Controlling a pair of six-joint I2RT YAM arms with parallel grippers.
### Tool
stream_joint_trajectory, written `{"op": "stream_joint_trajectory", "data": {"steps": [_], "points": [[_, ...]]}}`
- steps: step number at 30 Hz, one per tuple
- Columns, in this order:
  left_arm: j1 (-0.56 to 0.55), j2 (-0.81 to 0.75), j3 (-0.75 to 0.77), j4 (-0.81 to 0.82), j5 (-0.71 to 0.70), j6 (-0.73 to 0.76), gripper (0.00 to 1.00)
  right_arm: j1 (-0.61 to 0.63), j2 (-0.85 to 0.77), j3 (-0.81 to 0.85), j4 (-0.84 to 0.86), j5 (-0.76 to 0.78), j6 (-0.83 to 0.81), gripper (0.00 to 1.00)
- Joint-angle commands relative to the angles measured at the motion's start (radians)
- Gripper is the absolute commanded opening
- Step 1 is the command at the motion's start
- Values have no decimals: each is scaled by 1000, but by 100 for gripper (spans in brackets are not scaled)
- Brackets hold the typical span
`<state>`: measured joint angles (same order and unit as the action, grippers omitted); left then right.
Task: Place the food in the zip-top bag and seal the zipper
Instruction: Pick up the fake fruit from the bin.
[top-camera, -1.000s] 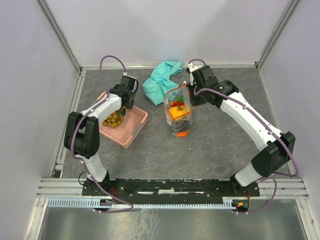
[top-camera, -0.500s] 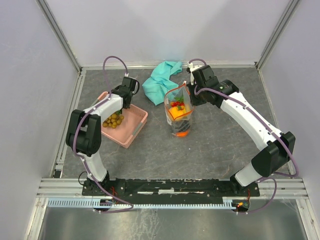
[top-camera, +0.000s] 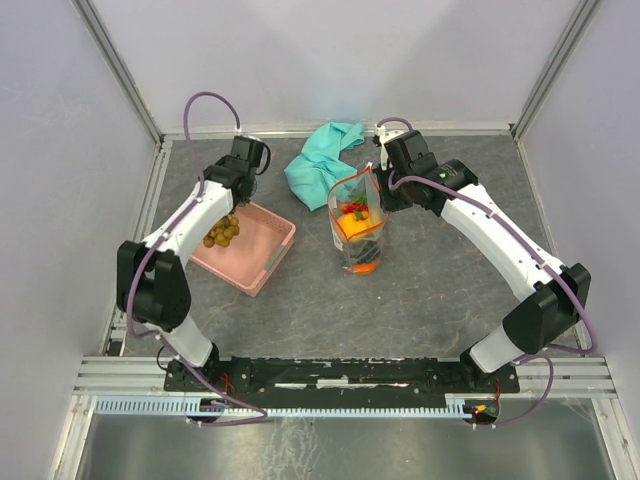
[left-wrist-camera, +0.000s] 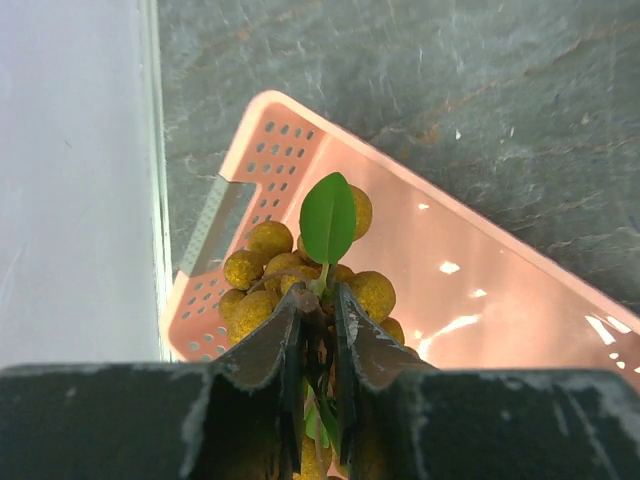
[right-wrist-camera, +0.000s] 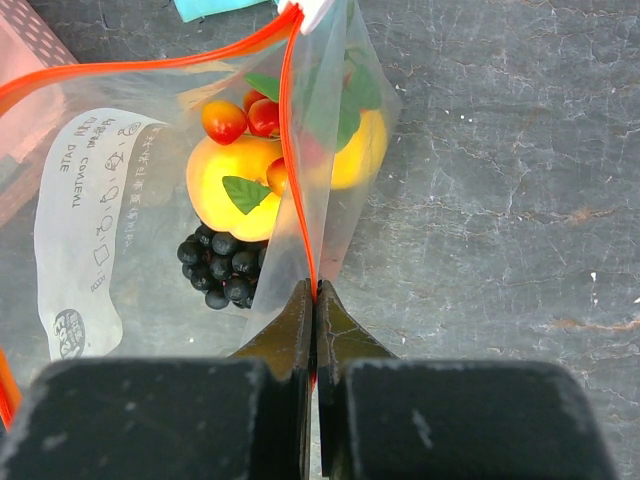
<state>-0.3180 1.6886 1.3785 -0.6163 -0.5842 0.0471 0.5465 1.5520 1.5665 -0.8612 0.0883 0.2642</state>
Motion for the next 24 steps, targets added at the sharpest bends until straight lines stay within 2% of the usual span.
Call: {"op": "stream_joint_trajectory", "data": {"steps": [1, 10, 14, 24], "points": [[-24, -120, 116, -89, -20, -84, 3, -6, -37, -6, 34, 1, 6, 2], [-116, -242, 265, -125, 205, -222, 3, -6, -40, -11, 34, -1, 10, 2], [-179, -281, 292, -63, 309, -339, 3, -6, -41, -12, 36, -2, 15, 2], [-281, -313, 335, 168, 518, -494, 3, -6, -47, -13, 40, -10, 24, 2]]}}
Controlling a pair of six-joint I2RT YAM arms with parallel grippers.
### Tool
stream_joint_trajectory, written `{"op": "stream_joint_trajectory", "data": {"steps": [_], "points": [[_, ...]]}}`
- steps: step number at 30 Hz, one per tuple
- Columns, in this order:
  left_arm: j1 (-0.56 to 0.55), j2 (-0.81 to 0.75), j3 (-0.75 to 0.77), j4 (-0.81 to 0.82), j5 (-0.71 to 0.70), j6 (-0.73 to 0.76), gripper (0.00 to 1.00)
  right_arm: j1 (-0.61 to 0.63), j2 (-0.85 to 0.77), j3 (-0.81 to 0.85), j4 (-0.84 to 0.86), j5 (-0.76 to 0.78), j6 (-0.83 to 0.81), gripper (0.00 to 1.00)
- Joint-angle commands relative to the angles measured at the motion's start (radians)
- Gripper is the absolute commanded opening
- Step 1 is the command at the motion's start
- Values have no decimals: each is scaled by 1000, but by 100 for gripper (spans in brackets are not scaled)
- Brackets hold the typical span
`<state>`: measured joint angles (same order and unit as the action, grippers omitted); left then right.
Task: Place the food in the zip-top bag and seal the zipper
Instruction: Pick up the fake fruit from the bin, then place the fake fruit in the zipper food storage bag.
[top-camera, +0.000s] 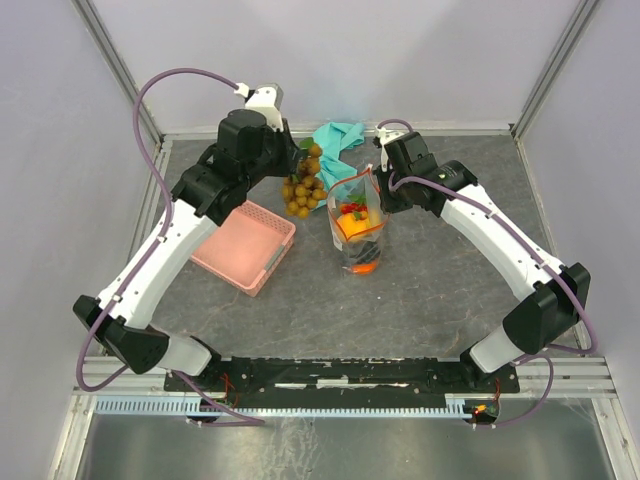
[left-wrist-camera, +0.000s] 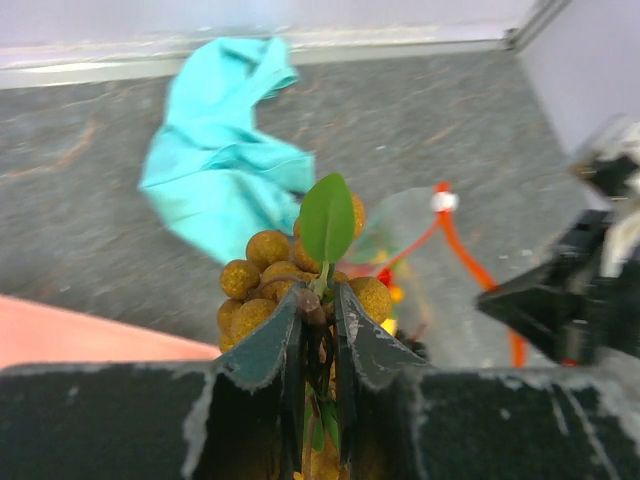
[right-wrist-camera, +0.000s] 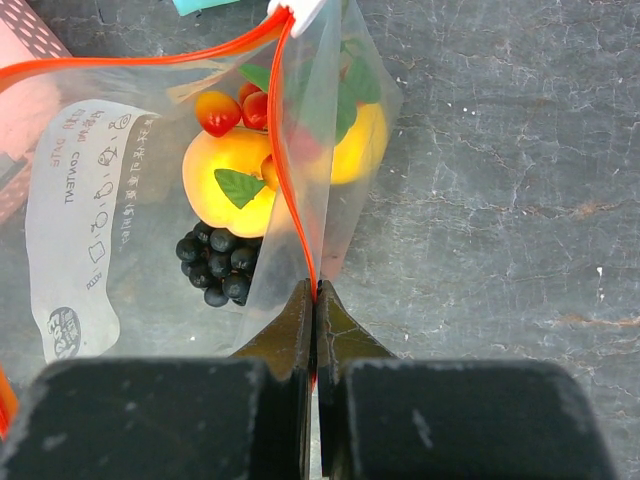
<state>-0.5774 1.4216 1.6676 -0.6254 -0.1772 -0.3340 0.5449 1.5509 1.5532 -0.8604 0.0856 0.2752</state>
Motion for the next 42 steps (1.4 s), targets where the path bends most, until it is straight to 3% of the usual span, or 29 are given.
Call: {"op": "stream_joint_trajectory", "data": {"steps": [1, 10, 22, 27, 42], "points": [[-32, -48, 45, 202, 119, -122, 3, -4, -48, 0, 40, -7, 13, 2], [-149, -79, -93, 472, 55, -168, 3, -4, -54, 0, 46, -9, 25, 2], [-276, -115, -369, 783, -211, -146, 3, -4, -71, -10, 64, -3, 42, 2], [-307, -121, -414, 793, -263, -129, 3, -4, -75, -16, 73, 3, 47, 2], [-339, -126, -364, 503, -230, -193, 3, -4, -79, -15, 99, 13, 56, 2]]}}
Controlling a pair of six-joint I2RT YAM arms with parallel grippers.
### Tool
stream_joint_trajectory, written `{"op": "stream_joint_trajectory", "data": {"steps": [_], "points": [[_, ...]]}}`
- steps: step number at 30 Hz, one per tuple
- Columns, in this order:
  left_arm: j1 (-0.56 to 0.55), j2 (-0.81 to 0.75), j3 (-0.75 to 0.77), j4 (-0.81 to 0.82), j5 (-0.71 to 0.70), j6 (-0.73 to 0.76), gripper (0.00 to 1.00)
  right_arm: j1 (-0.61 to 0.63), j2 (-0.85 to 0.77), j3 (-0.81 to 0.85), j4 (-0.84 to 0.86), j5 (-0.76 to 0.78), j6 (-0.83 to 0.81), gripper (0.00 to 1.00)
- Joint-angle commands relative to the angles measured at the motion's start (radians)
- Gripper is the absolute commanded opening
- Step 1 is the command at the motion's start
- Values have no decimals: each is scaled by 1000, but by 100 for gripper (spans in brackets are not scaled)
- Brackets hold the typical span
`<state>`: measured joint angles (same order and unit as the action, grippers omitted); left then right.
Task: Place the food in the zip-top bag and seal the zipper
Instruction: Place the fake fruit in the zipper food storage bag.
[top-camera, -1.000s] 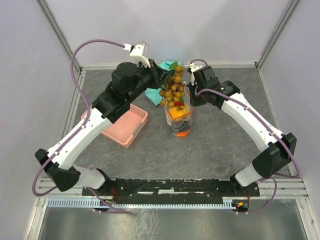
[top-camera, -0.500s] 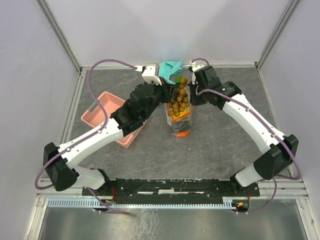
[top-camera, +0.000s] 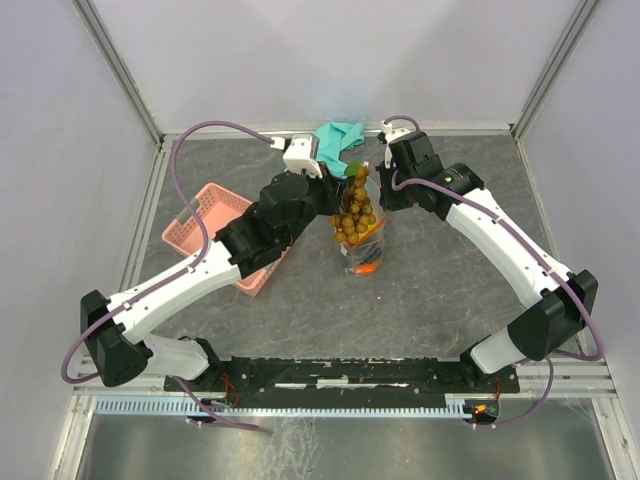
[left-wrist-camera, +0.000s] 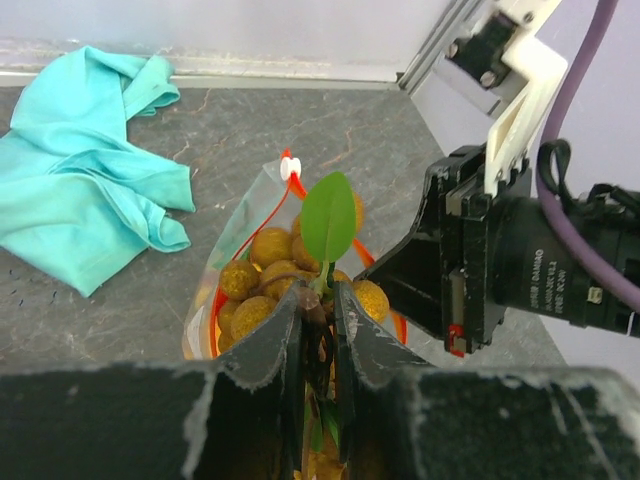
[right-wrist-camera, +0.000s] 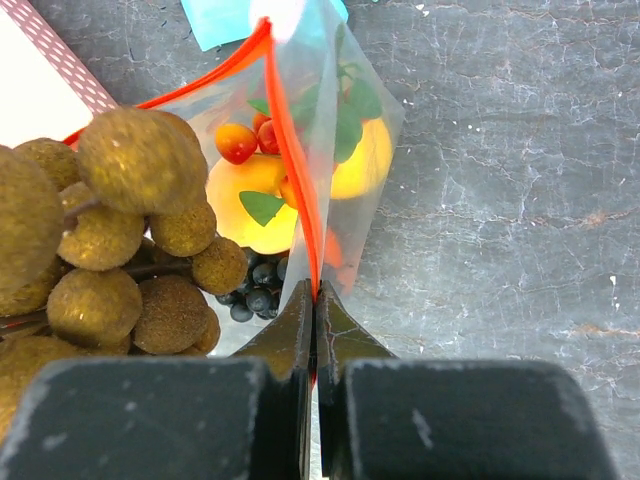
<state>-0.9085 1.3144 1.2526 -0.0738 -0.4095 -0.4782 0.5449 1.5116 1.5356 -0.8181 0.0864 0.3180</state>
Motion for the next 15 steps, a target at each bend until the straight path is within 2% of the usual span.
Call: {"op": "stream_joint_trajectory", "data": {"steps": [1, 7, 15], "points": [[-8, -16, 51, -58, 10, -52, 3, -3, -40, 3, 58, 10, 15, 2], [-9, 37, 118, -140, 44, -67, 3, -4, -40, 1, 68, -18, 19, 2], [-9, 152, 302, -383, 26, -157, 3, -5, -47, -8, 86, -36, 18, 2]]}}
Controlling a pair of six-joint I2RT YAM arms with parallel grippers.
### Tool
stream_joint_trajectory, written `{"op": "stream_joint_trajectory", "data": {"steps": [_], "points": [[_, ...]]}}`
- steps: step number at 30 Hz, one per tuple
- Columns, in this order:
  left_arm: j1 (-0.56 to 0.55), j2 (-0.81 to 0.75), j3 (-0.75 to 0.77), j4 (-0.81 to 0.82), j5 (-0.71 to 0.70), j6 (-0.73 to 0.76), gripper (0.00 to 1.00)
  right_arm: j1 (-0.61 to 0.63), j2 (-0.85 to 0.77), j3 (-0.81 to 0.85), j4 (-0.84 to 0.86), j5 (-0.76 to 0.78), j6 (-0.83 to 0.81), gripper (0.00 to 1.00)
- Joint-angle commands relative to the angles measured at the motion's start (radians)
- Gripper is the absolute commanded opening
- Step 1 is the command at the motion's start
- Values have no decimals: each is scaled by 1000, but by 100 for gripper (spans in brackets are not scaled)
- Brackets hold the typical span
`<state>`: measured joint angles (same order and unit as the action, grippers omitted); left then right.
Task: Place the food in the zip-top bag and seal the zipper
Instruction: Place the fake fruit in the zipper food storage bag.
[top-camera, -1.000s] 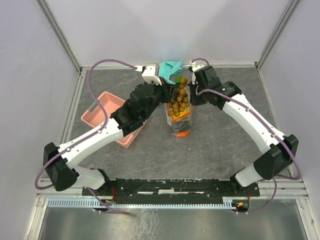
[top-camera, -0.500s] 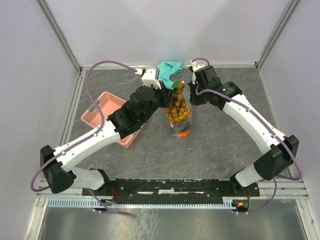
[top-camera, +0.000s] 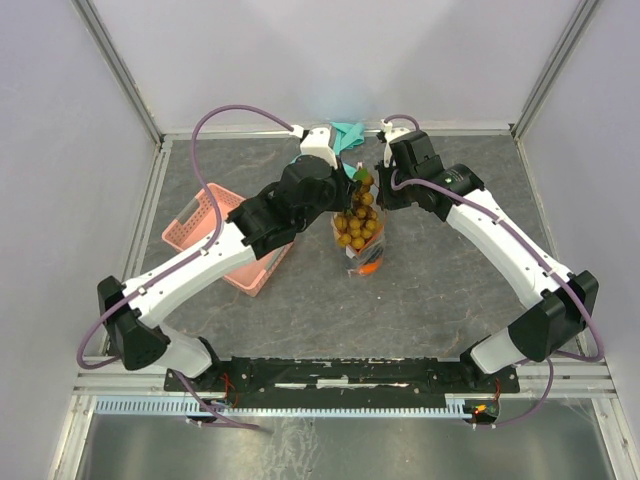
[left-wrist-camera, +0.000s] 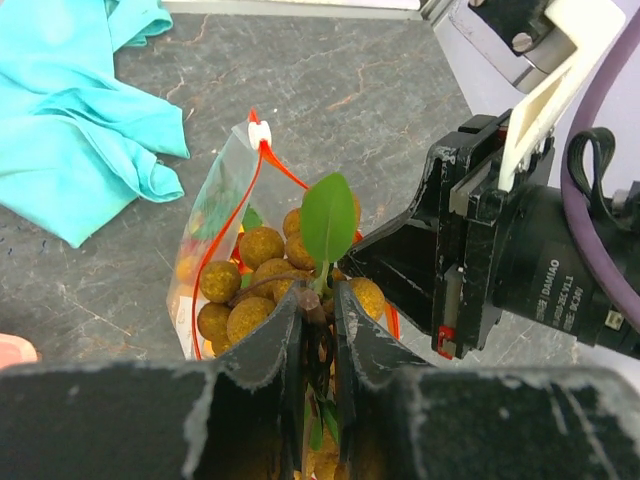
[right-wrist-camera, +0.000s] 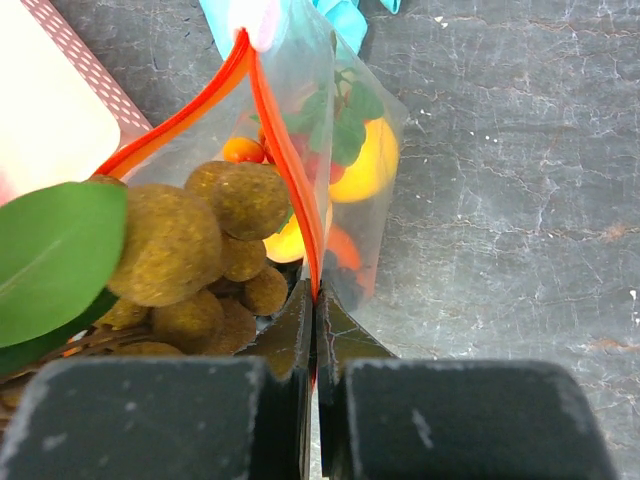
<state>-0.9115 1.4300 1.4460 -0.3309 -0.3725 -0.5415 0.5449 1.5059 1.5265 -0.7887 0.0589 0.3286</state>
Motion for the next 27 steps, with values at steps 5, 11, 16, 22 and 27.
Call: {"op": "stream_joint_trajectory", "data": {"steps": [5, 11, 16, 22, 27], "points": [[-4, 77, 171, -241, -43, -158, 3, -4, -43, -1, 61, -11, 9, 2], [-4, 135, 250, -353, -83, -158, 3, -4, -47, -5, 66, -11, 10, 2], [-4, 172, 305, -439, -120, -161, 3, -5, -54, -6, 68, -1, 10, 2], [-3, 174, 310, -470, -129, -167, 3, -4, -55, -14, 73, 4, 14, 2], [-1, 183, 317, -466, -100, -167, 3, -5, -50, -13, 80, -8, 18, 2]]}}
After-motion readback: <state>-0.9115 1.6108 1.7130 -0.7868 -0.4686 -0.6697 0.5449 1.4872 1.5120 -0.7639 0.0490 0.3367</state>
